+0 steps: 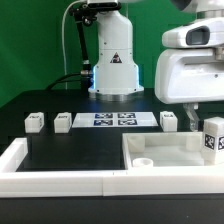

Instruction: Assemble square table

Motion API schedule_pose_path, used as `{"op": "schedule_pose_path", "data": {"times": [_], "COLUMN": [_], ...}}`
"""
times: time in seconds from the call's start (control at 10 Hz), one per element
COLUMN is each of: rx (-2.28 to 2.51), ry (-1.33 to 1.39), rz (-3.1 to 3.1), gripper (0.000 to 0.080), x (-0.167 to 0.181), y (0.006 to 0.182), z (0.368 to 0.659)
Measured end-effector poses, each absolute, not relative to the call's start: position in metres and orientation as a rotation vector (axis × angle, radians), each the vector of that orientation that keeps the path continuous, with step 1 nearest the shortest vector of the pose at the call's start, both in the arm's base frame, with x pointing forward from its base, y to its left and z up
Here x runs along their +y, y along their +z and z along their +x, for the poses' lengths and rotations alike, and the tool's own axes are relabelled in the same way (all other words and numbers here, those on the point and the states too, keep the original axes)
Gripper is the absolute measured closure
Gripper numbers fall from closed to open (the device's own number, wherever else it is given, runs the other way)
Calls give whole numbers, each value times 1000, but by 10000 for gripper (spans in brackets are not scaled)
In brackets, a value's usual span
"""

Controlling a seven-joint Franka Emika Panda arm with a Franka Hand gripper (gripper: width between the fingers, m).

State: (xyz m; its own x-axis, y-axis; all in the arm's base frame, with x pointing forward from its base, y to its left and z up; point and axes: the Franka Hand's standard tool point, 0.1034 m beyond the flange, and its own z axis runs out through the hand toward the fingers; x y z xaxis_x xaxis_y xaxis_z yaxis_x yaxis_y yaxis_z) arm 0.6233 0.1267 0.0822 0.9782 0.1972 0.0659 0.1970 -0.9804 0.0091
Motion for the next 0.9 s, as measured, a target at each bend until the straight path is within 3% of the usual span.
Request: {"op": "schedule_pose_path", "data": {"times": [0.5,0.7,0.9], "rx": [637,634,593], "ry": [117,117,118], "rz": [3046,3046,3056], "gripper": [165,505,505], "x": [118,118,118], "y": [83,83,83], "z": [627,627,627]}}
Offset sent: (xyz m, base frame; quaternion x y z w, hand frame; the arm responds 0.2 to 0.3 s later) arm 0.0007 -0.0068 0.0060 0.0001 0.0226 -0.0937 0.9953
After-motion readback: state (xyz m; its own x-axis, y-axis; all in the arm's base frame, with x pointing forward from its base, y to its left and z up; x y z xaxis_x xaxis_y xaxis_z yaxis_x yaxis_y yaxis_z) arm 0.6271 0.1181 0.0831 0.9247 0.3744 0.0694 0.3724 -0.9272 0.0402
